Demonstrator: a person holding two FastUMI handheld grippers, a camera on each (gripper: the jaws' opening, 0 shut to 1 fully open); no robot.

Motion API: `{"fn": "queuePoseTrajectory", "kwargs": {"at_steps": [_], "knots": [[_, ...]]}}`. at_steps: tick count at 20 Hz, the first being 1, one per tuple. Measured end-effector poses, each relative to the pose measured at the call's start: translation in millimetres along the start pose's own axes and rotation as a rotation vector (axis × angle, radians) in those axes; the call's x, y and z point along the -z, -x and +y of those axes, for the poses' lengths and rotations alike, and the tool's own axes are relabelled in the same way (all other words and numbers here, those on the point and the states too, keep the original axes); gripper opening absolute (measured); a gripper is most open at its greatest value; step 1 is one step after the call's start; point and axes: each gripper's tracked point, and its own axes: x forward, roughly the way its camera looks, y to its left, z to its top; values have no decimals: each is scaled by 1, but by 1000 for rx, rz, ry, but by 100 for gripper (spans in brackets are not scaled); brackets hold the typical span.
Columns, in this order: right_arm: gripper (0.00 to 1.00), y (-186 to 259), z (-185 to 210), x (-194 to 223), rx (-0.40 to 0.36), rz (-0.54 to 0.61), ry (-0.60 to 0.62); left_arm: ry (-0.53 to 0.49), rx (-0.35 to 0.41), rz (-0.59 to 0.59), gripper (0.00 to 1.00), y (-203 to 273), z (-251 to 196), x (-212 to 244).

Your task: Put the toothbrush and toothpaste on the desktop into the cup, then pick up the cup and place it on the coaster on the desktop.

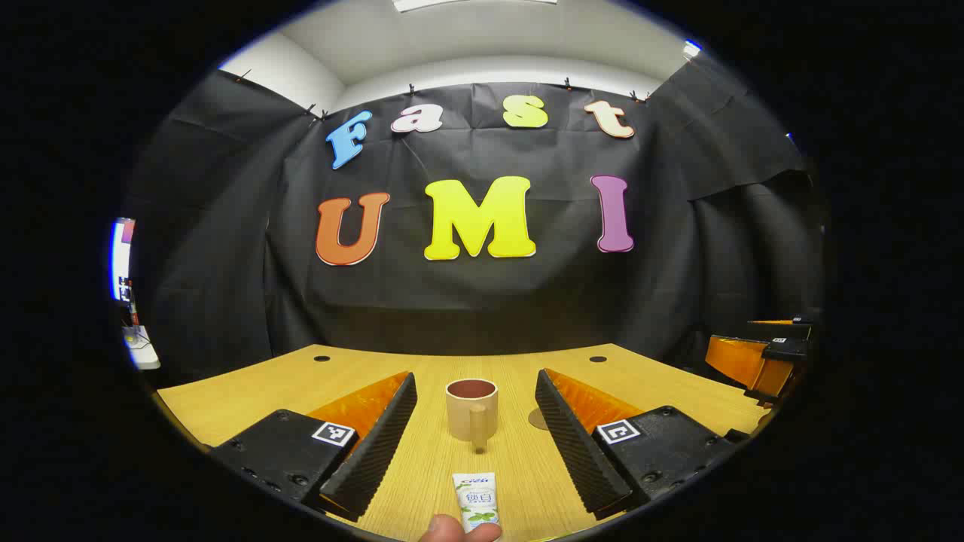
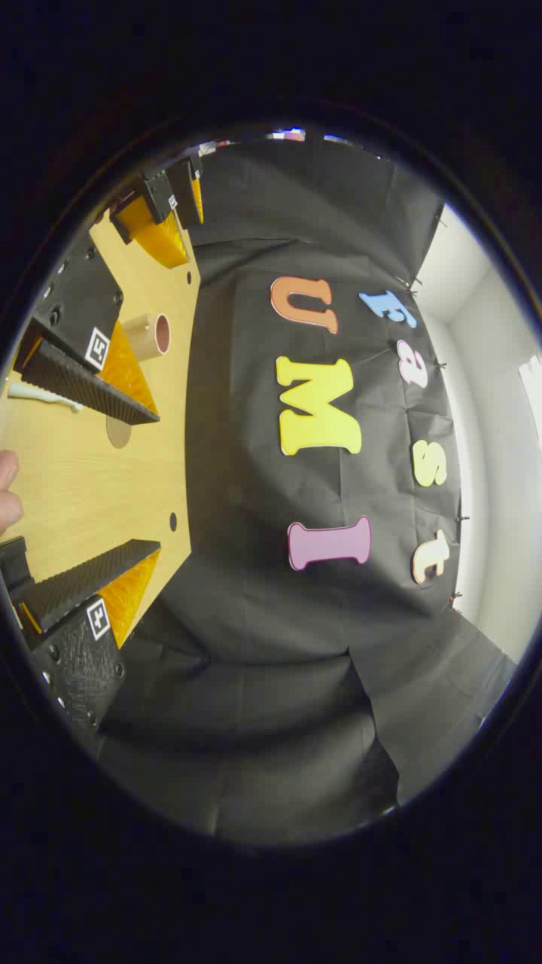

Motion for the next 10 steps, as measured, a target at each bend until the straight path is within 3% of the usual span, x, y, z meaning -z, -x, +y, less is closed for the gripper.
{"fn": "queuePoseTrajectory", "kwargs": {"at_steps": [1, 2, 7, 8, 9, 10], "knots": [[93, 0, -1, -1, 3, -2, -1, 1, 0, 3, 94, 0, 0, 0], [93, -1, -1, 0, 5, 1, -3, -1, 0, 4, 100, 0, 1, 1], [93, -2, 0, 2, 0, 11, -23, -13, 5, 6, 100, -1, 0, 1], [93, -3, 0, 4, 0, 13, -25, -13, 6, 8, 94, 0, 0, 2], [93, -3, -1, 4, 0, 14, -25, -14, 8, 9, 100, -1, -1, 2], [93, -3, 0, 4, 1, 15, -23, -15, 9, 15, 100, -1, -2, 4]]}}
